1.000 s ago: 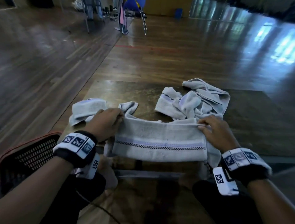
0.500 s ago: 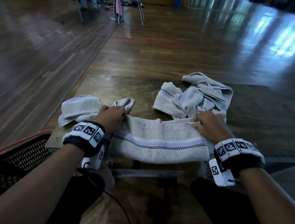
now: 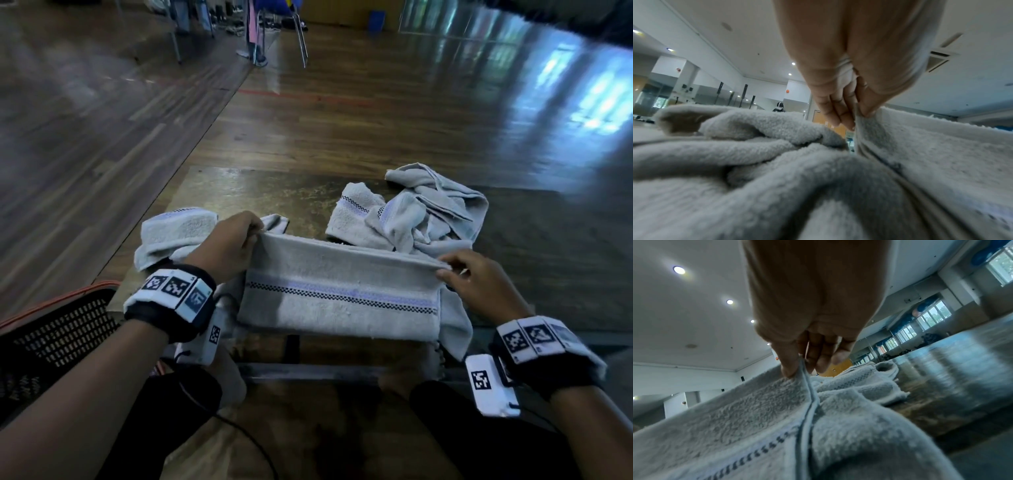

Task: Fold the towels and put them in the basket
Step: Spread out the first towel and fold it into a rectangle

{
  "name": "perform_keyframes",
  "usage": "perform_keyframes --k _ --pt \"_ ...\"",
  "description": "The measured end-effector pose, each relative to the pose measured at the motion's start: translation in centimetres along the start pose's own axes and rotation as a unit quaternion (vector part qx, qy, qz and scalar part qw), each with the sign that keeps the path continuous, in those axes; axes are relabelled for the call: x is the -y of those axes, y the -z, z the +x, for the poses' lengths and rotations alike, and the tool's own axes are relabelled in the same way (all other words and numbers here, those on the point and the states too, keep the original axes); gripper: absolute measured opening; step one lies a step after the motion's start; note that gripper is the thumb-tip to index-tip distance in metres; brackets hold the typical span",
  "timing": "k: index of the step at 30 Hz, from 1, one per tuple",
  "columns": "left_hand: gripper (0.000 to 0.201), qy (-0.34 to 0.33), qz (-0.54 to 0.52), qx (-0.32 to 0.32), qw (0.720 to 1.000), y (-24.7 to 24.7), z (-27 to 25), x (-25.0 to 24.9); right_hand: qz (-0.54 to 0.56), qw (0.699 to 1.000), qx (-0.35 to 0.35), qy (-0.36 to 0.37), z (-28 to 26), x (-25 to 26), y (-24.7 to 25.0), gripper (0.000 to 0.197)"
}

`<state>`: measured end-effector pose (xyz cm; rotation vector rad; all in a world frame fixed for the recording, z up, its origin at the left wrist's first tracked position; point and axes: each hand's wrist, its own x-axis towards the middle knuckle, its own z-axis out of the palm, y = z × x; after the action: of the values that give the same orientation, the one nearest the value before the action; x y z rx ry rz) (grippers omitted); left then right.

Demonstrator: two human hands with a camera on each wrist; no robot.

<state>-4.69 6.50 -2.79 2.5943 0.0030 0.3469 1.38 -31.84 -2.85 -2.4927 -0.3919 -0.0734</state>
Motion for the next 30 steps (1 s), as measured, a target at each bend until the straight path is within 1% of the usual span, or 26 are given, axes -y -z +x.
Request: perform_keyframes --k 2,4,5,7,9,10,11,12,13,14,15,16,17,18,19,20,21,22,23,24,25,26,27,29,30 --pt "0.025 -0.027 -0.010 -0.017 0.999 0.3 -0.8 -0.3 -0.004 1.000 0.002 0.010 -0.7 -0.1 0.3 0.020" --pt "0.022 -0.063 -0.041 -0.030 0.997 0.9 -1.6 -0.2 0.014 1.000 -0.010 0.013 -1.3 -0.3 1.0 0.013" --pt "0.020 -0.070 -0.059 -0.028 0.995 1.3 -2.0 0.0 0.023 1.000 -0.014 0.013 -1.5 -0.4 1.3 0.013" --pt "0.020 -0.050 -0.091 -0.011 0.995 1.8 -2.5 0.3 0.032 0.999 -0.006 0.009 -1.7 -0.4 1.4 0.014" --pt "0.021 -0.013 -0.091 0.006 0.996 1.8 -2.4 0.2 0.032 0.999 0.012 -0.008 -1.1 0.1 0.7 0.014" --pt "0.022 0.003 -0.085 0.004 0.996 1.7 -2.2 -0.1 0.025 1.000 0.010 -0.011 -0.6 0.6 0.3 0.015" --pt "0.022 0.017 -0.081 -0.010 0.996 1.7 -1.9 -0.7 0.013 1.000 -0.008 -0.006 0.0 1.2 0.0 0.016" --pt "0.022 0.022 -0.081 -0.037 0.996 1.9 -1.6 -1.5 0.003 0.999 -0.045 0.008 0.6 1.9 -0.2 0.016" --pt "0.022 0.009 -0.082 -0.081 0.993 2.3 -1.5 -2.3 0.005 0.995 -0.100 0.028 1.2 2.6 -0.1 0.016" --pt "0.022 -0.026 -0.080 -0.146 0.986 3.0 -1.4 -2.9 0.022 0.984 -0.168 0.051 1.7 3.3 0.3 0.016" --pt "0.021 -0.071 -0.070 -0.218 0.971 3.8 -1.5 -3.4 0.051 0.968 -0.237 0.073 2.1 3.8 0.8 0.016" --pt "0.020 -0.117 -0.056 -0.283 0.950 4.6 -1.7 -3.5 0.077 0.948 -0.293 0.097 2.2 4.2 1.4 0.017" --pt "0.020 -0.155 -0.043 -0.332 0.929 5.1 -2.0 -3.4 0.085 0.932 -0.331 0.123 2.1 4.4 1.8 0.017" --pt "0.019 -0.178 -0.030 -0.362 0.915 5.4 -2.3 -3.1 0.068 0.922 -0.349 0.152 1.9 4.4 2.0 0.017" --pt "0.019 -0.188 -0.012 -0.368 0.911 5.3 -2.5 -2.6 0.035 0.920 -0.345 0.181 1.5 4.2 2.0 0.017" --pt "0.019 -0.190 0.014 -0.343 0.920 5.0 -2.8 -2.0 -0.004 0.925 -0.320 0.205 1.1 3.9 1.8 0.016" --pt "0.018 -0.186 0.052 -0.282 0.940 4.4 -3.1 -1.2 -0.041 0.934 -0.278 0.220 0.8 3.5 1.4 0.016" --pt "0.018 -0.180 0.093 -0.188 0.961 3.6 -3.4 -0.4 -0.074 0.945 -0.227 0.222 0.4 2.8 1.0 0.016" --pt "0.019 -0.172 0.130 -0.079 0.973 2.8 -3.7 0.4 -0.104 0.955 -0.176 0.213 0.0 2.0 0.4 0.016" --pt "0.020 -0.163 0.162 0.019 0.973 1.9 -4.1 1.0 -0.131 0.963 -0.127 0.200 -0.5 1.2 -0.2 0.017" --pt "0.020 -0.156 0.188 0.088 0.966 1.0 -4.5 1.4 -0.158 0.966 -0.081 0.188 -1.0 0.2 -0.9 0.016" --pt "0.022 -0.155 0.205 0.128 0.958 0.3 -4.9 1.6 -0.180 0.966 -0.042 0.179 -1.5 -0.6 -1.5 0.015" --pt "0.024 -0.154 0.219 0.151 0.952 -0.3 -5.1 1.7 -0.194 0.966 -0.012 0.169 -1.8 -1.4 -2.0 0.018" --pt "0.021 -0.158 0.239 0.166 0.944 -1.1 -5.4 1.7 -0.195 0.970 0.028 0.142 -2.2 -2.3 -2.5 0.025" --pt "0.020 -0.160 0.240 0.165 0.943 -1.2 -5.5 1.8 -0.192 0.971 0.033 0.138 -2.2 -2.6 -2.5 0.025"
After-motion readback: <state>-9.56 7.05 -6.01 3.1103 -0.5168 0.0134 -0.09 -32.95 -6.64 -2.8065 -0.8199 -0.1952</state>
